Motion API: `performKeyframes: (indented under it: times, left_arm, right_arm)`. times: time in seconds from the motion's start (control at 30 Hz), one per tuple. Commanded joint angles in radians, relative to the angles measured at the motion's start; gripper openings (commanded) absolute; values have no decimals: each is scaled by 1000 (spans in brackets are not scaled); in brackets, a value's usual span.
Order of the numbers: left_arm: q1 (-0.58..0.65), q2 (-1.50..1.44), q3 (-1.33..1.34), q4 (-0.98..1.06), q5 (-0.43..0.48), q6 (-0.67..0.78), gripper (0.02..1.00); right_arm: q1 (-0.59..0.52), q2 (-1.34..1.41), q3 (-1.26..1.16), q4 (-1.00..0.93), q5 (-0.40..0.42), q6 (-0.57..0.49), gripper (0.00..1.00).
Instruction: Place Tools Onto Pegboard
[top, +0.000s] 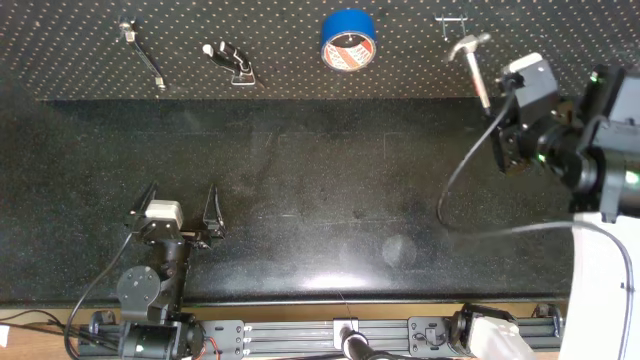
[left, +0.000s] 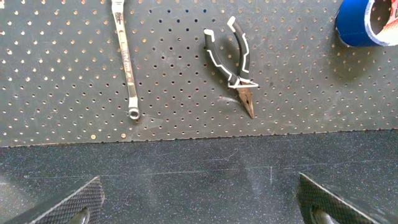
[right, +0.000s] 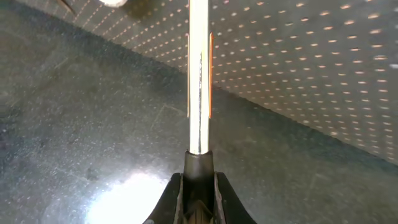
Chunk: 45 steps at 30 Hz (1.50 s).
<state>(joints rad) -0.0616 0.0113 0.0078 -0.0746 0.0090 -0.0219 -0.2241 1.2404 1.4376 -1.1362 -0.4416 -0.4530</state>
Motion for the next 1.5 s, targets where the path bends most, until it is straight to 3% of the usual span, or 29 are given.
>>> performKeyframes:
  times: [0.03, 0.27, 1.1, 1.13, 1.17, 1.33, 1.5]
  left_arm:
    - [4, -8, -2, -7, 11, 16, 996]
    - [4, -8, -2, -7, 11, 16, 998]
    - [4, -8, -2, -7, 11, 16, 996]
    - [4, -8, -2, -7, 11, 16, 996]
    - [4, -8, -2, -7, 11, 16, 996]
    - [4, -8, -2, -7, 11, 16, 993]
    - [4, -8, -2, -7, 11, 16, 996]
  right_arm:
    - [34, 66, 20, 51, -19, 16, 75]
    - [35, 150, 20, 183, -19, 49, 75]
    - [61, 282, 19, 270, 64, 79, 82]
    - [61, 282, 20, 266, 64, 79, 687]
    - [62, 282, 19, 255, 63, 79, 961]
    - [62, 207, 19, 214, 64, 97, 965]
    - [62, -55, 19, 214, 64, 97, 965]
